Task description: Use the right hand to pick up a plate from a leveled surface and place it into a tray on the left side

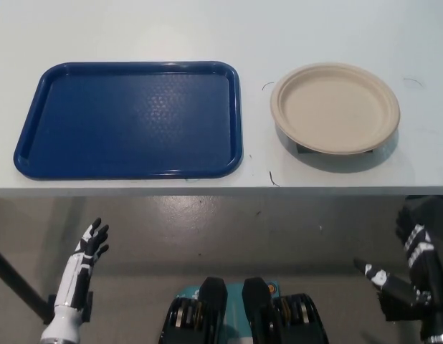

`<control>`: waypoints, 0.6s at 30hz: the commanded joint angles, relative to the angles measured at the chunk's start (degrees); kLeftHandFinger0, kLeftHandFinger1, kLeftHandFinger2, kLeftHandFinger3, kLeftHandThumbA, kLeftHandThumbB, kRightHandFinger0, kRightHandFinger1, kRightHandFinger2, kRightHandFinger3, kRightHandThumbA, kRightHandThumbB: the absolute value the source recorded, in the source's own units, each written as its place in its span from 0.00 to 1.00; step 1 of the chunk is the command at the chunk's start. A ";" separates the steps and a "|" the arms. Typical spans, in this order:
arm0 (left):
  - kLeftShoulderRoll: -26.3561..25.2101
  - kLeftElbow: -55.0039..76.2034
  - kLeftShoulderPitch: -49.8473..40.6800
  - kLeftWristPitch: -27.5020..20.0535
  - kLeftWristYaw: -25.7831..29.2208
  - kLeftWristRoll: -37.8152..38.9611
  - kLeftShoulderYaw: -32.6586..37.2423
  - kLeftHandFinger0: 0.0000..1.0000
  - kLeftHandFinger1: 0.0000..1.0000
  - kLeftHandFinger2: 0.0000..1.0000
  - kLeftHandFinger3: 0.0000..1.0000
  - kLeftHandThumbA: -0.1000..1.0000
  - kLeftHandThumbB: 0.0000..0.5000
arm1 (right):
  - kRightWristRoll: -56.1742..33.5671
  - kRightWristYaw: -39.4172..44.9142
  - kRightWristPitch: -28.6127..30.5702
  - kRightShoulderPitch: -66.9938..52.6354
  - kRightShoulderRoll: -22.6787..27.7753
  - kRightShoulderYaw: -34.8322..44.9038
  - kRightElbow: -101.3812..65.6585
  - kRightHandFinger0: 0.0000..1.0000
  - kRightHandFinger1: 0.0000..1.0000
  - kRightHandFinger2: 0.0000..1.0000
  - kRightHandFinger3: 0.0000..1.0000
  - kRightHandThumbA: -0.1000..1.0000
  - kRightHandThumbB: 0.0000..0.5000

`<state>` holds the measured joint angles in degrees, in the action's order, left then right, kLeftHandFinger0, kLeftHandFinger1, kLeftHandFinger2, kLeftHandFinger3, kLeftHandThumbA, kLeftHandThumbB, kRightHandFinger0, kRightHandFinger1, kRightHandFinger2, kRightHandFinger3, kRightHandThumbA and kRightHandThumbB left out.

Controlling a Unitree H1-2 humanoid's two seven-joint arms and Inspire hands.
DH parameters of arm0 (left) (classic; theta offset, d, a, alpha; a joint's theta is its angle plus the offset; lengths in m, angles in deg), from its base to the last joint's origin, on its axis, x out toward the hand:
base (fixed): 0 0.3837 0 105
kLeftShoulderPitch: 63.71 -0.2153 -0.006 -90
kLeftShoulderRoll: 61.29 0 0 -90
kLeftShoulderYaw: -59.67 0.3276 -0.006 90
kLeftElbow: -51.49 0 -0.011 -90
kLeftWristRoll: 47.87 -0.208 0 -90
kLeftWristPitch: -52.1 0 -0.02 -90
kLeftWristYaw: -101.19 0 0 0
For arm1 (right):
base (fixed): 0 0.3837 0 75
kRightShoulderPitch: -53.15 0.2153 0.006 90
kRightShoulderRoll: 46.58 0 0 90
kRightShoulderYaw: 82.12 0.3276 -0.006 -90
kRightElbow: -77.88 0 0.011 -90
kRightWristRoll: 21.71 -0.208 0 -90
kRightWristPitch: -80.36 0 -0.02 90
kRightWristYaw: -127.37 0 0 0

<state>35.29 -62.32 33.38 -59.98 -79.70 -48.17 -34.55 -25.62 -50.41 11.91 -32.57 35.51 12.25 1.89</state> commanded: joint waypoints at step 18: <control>-1.08 1.39 3.44 -3.30 0.22 -0.34 -0.47 1.00 1.00 1.00 1.00 1.00 0.30 | -47.83 14.82 -36.99 2.23 1.00 2.33 -17.44 1.00 1.00 1.00 1.00 1.00 1.00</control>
<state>35.31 -62.37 35.07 -60.76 -79.87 -48.28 -34.67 -43.54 -44.53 -3.76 -32.22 35.41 11.90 -9.01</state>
